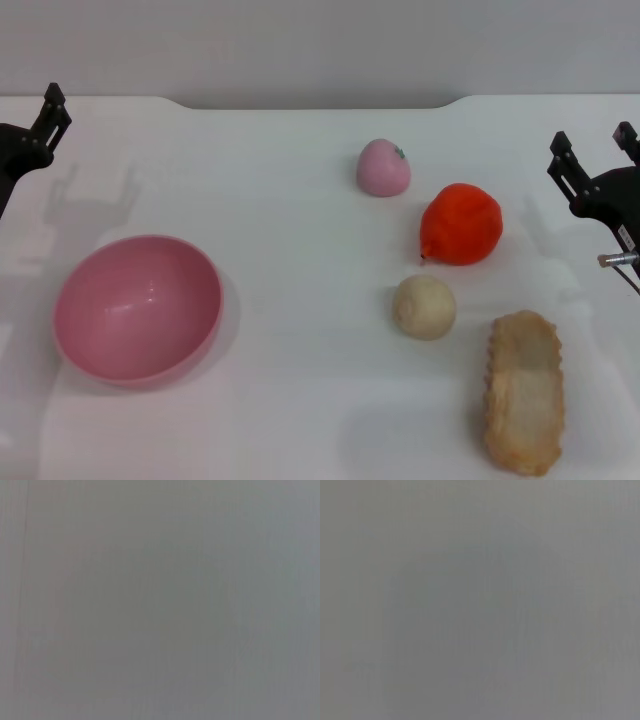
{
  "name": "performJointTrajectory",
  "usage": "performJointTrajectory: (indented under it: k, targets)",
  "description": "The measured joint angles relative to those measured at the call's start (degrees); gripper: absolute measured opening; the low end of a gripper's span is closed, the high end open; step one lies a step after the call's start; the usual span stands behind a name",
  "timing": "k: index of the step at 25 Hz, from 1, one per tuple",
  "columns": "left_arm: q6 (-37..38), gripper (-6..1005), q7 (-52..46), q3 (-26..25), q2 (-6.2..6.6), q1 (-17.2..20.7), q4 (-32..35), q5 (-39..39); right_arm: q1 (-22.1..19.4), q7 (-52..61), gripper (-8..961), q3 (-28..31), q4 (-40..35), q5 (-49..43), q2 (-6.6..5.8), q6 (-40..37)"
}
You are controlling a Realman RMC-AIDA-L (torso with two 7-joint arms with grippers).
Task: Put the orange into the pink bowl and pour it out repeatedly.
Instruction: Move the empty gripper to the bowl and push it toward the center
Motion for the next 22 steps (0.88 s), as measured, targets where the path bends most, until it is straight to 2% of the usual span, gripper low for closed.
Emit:
performJointTrajectory:
  k: [10, 13, 15, 16, 17, 19, 22]
  targets:
    - [-0.1, 771, 0.1, 0.0, 0.0, 0.0, 0.0, 0.0, 0.1, 0.0, 762, 0.0, 0.0, 0.0, -0.09, 0.1]
    - [-3.1, 763, 0.1, 0.2, 0.17, 0.2, 2.1, 0.2, 0.1, 0.0, 762, 0.0, 0.0, 0.0, -0.1, 0.1]
    - [-9.2, 758, 0.1, 0.1, 0.55, 1.1, 6.9, 1.6, 0.1, 0.0, 762, 0.0, 0.0, 0.0, -0.1, 0.1]
    - [-9.2, 755, 0.1, 0.1, 0.55, 1.1, 6.9, 1.6, 0.2, 0.0, 762, 0.0, 0.0, 0.0, -0.1, 0.1]
    - [-19.1, 753, 0.1, -0.5, 0.99, 2.8, 15.1, 4.6, 0.2, 0.0, 762, 0.0, 0.0, 0.0, -0.1, 0.1]
    - [-27.2, 747, 0.0, -1.2, 1.34, 3.8, 22.0, 6.8, 0.2, 0.0, 763, 0.0, 0.0, 0.0, -0.1, 0.1]
    - [-43.5, 739, 0.0, -3.3, 1.72, 4.8, 34.7, 9.1, 0.3, 0.0, 763, 0.0, 0.0, 0.0, -0.1, 0.1]
